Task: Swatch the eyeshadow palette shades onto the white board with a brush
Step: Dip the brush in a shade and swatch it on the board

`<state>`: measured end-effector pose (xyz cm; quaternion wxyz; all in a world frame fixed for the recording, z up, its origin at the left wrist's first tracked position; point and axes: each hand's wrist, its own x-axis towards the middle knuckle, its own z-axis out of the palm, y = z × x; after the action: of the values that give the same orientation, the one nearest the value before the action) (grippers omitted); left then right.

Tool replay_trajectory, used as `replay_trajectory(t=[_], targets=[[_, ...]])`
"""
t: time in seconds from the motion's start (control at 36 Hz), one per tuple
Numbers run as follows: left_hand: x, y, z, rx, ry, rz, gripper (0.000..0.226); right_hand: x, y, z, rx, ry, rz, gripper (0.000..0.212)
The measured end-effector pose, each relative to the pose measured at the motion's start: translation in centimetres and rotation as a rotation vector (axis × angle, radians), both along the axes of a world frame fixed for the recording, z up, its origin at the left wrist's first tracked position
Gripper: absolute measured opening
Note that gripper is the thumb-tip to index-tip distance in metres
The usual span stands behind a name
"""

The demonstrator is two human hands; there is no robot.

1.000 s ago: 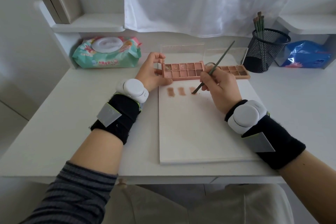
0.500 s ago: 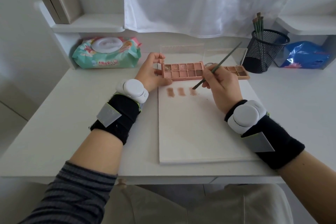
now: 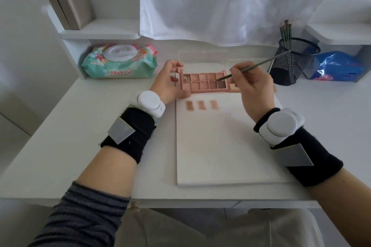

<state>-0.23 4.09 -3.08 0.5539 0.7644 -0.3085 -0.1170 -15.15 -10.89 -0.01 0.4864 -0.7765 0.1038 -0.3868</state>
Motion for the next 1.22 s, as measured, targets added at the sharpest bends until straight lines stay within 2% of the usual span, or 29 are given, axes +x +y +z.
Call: replay_trajectory(t=[0.19, 0.39, 0.5, 0.78, 1.0, 1.22], targets=[[0.0, 0.1, -0.1, -0.01, 0.003, 0.005, 0.078, 1.6, 0.8, 0.1, -0.047, 0.118, 0.044, 0.018], [0.1, 0.1, -0.1, -0.015, -0.01, 0.011, 0.077, 1.5, 1.8, -1.3, -0.213, 0.1, 0.067, 0.012], [0.1, 0.1, -0.1, -0.014, -0.017, 0.016, 0.077, 1.7, 1.5, -1.6, -0.254, 0.102, 0.06, 0.019], [0.1, 0.1, -0.1, -0.015, -0.01, 0.036, 0.075, 1.9, 1.4, -1.9, -0.286, 0.145, 0.103, 0.013], [0.1, 0.2, -0.1, -0.022, -0.008, 0.036, 0.074, 1.9, 1.5, -1.9, -0.274, 0.141, 0.1, 0.023], [0.0, 0.2, -0.1, -0.014, -0.01, 0.043, 0.074, 1.8, 1.4, -2.0, -0.263, 0.141, 0.095, 0.018]])
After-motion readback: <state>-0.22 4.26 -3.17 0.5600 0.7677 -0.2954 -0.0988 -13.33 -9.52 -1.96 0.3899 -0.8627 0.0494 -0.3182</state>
